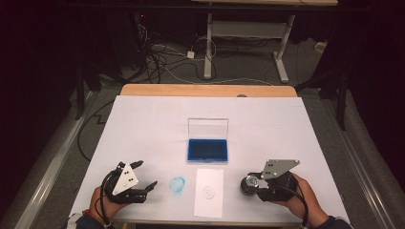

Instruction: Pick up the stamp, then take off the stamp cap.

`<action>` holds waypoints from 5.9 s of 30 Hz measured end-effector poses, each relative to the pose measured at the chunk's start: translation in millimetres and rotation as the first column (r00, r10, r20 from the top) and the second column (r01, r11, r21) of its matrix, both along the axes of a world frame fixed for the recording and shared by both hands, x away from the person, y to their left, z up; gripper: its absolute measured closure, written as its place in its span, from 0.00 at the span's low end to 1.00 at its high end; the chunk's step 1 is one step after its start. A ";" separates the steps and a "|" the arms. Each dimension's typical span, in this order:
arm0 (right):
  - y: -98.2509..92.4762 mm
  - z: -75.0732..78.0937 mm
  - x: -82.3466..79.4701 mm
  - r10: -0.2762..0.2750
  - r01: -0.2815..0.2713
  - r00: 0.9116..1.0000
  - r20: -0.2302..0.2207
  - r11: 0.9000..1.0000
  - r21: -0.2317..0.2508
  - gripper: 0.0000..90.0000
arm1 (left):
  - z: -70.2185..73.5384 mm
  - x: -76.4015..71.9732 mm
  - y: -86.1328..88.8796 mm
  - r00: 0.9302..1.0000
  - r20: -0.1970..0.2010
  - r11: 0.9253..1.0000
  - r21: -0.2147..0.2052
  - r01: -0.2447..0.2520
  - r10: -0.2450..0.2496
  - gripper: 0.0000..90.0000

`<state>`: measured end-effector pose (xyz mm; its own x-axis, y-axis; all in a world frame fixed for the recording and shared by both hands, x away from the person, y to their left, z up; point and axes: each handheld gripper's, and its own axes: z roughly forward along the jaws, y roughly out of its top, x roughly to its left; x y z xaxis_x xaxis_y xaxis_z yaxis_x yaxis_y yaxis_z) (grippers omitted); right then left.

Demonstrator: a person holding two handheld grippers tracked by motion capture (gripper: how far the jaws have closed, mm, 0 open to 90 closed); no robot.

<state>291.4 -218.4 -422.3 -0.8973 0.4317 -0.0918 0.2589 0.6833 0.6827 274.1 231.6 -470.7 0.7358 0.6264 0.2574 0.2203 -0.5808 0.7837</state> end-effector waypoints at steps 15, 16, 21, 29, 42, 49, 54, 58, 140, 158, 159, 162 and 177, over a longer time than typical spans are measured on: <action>-4.1 4.1 0.8 -0.009 0.009 1.000 0.017 1.000 0.006 0.63 | -1.5 -0.1 -1.0 1.000 -0.003 1.000 0.007 0.012 -0.012 0.21; -4.2 4.3 0.7 -0.009 0.009 1.000 0.020 1.000 0.005 0.63 | -1.5 0.0 -1.2 1.000 -0.003 1.000 0.006 0.011 -0.011 0.21; -5.0 5.7 0.3 -0.009 0.009 1.000 0.022 1.000 0.010 0.63 | -1.5 -0.1 -1.6 1.000 -0.005 1.000 0.005 0.016 -0.016 0.21; -3.1 6.3 0.6 -0.001 0.001 1.000 0.025 1.000 0.005 0.63 | -2.5 -1.4 -0.5 1.000 -0.009 1.000 0.008 0.016 -0.016 0.21; -2.2 6.8 0.4 0.001 -0.001 1.000 0.028 1.000 0.005 0.63 | -2.9 -1.4 -0.4 1.000 -0.015 1.000 0.003 0.015 -0.015 0.21; -1.3 7.3 0.1 0.007 -0.007 1.000 0.027 1.000 0.006 0.63 | -3.3 -1.2 -0.8 1.000 -0.017 1.000 0.004 0.020 -0.020 0.21; -1.4 6.9 1.4 0.005 -0.005 1.000 0.024 1.000 0.009 0.63 | -3.3 -1.9 -0.6 1.000 -0.015 1.000 0.008 0.019 -0.019 0.21; -0.3 7.1 0.4 0.006 -0.006 1.000 0.027 1.000 0.006 0.63 | -3.3 -2.2 -1.2 1.000 -0.014 1.000 0.007 0.020 -0.020 0.21; 98.3 40.2 20.4 0.147 -0.161 0.985 0.086 0.967 0.196 0.63 | 13.1 30.3 -141.6 0.940 -0.074 0.928 -0.201 0.312 -0.332 0.29; 99.5 35.0 19.7 0.160 -0.168 0.985 0.060 0.965 0.199 0.63 | 13.6 26.2 -144.4 0.930 -0.052 0.925 -0.136 0.355 -0.365 0.41; 99.2 34.4 19.9 0.164 -0.173 0.985 0.060 0.965 0.197 0.63 | 13.6 25.8 -144.6 0.931 -0.052 0.927 -0.122 0.354 -0.362 0.41; 97.6 35.1 19.7 0.153 -0.164 0.986 0.066 0.963 0.212 0.63 | 11.1 23.7 -148.0 0.934 -0.051 0.934 -0.078 0.349 -0.354 0.41; 85.1 38.7 21.1 0.130 -0.144 0.989 0.075 0.967 0.212 0.63 | 9.7 26.6 -141.9 0.937 -0.066 0.938 -0.060 0.340 -0.344 0.41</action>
